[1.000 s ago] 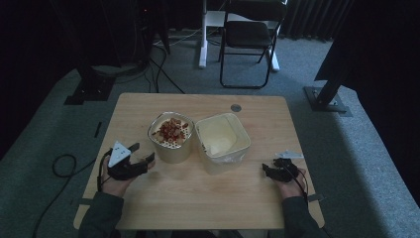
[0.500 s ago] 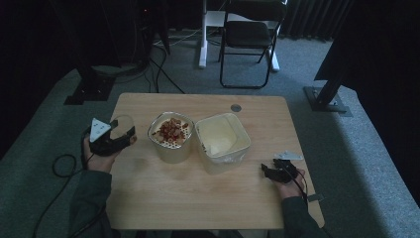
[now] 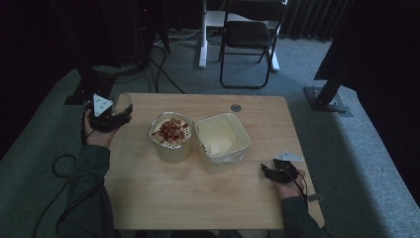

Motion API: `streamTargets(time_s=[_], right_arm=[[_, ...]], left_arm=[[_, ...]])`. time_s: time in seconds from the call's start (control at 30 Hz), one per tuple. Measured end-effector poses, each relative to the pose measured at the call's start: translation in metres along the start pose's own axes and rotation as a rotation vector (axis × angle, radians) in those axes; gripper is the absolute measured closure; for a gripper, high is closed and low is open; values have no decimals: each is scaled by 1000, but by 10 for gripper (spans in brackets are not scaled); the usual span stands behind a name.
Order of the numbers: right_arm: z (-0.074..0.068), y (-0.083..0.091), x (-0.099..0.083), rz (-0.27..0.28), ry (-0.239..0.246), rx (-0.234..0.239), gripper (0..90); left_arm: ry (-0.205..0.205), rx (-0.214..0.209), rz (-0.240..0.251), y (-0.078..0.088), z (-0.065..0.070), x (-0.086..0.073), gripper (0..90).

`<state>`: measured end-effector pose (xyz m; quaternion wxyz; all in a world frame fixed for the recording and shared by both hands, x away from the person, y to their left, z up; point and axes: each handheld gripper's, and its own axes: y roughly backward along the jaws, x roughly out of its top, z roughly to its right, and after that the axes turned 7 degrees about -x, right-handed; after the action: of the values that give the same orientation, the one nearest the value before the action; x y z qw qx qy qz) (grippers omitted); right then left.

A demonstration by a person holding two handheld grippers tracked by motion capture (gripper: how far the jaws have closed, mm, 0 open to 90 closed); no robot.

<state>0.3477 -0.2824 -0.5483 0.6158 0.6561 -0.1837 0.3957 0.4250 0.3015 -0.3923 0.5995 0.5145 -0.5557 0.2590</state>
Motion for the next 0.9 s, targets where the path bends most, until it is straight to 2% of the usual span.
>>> streamTargets(time_s=[0.1, 0.27, 0.3, 0.33, 0.63, 0.9], right_arm=[[0, 0, -1, 5, 1, 2, 394], [0, 0, -1, 8, 0, 3, 394], [0, 0, -1, 8, 0, 3, 394], [0, 0, -1, 8, 0, 3, 393], [0, 0, -1, 8, 1, 3, 393], [0, 0, -1, 8, 0, 2, 393]], left_arm=[[-28, 10, -10, -4, -1, 9, 293], [-116, 32, -54, -10, 4, 19, 293], [-116, 32, -54, -10, 4, 19, 294], [-159, 40, -74, -12, 8, 21, 294], [-409, 75, -164, -20, 32, 29, 299], [-572, 97, -203, -26, 52, 35, 304]])
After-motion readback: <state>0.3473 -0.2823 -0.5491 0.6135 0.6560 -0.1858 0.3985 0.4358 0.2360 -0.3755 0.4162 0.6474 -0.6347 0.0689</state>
